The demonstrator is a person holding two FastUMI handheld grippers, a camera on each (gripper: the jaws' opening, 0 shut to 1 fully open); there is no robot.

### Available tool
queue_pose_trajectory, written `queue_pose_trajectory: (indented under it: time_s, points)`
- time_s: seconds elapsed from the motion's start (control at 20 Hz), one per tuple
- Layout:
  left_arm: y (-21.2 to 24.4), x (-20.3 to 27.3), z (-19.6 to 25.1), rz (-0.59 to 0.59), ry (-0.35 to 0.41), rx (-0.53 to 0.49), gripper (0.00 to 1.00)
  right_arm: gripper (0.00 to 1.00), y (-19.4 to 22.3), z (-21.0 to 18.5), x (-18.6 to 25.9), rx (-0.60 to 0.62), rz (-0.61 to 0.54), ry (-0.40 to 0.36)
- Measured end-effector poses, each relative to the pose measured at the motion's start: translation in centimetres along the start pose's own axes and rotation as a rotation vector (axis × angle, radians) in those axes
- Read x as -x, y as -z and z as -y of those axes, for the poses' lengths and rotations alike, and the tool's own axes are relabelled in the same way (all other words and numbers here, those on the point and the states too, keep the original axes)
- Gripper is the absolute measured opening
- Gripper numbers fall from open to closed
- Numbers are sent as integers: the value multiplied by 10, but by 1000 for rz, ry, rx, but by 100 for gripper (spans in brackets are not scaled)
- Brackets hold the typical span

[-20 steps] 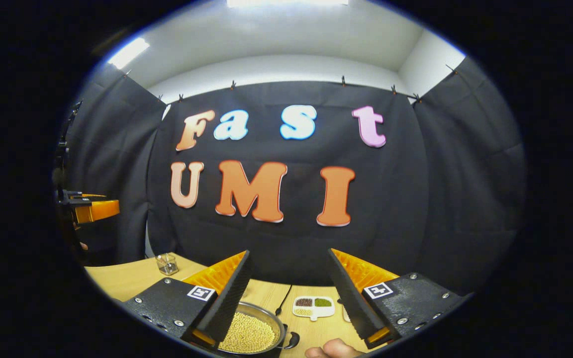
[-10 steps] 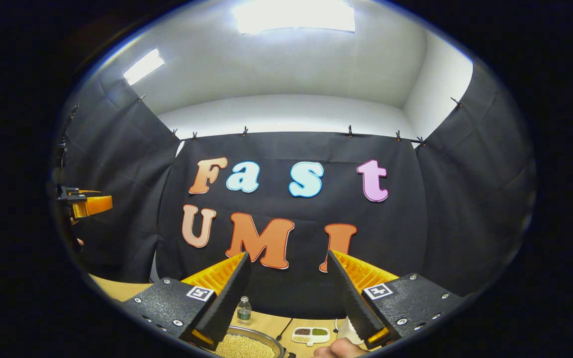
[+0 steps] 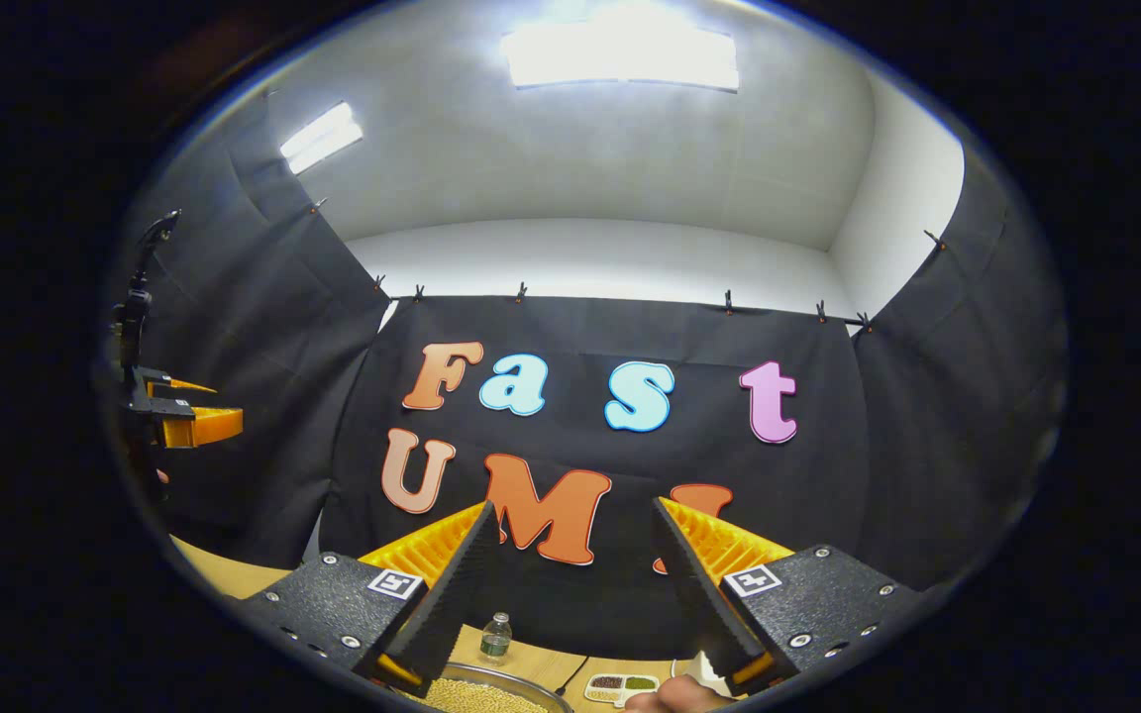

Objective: First push the handle of the pot to place it horizontally, then grasp the pot with both hands and set it on the induction cooktop.

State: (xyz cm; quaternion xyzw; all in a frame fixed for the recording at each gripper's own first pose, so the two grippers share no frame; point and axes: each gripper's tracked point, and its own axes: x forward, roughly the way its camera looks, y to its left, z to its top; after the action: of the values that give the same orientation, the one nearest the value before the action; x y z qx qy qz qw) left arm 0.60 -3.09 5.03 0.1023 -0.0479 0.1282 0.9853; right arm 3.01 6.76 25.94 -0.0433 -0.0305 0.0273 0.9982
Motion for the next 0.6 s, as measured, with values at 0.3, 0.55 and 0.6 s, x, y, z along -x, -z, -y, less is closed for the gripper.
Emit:
queue_pose_trajectory:
  time_s: [0.3, 0.55, 0.6]
  points:
    - [-13, 0, -18, 47, -32, -10, 84, 95, -9, -12, -7, 11, 35, -11]
    - [-15, 2, -24, 45, -38, -7, 84, 95, -6, -21, -12, 28, 44, -21]
    - [-15, 2, -24, 45, -39, -7, 83, 95, -8, -21, -10, 28, 49, -22]
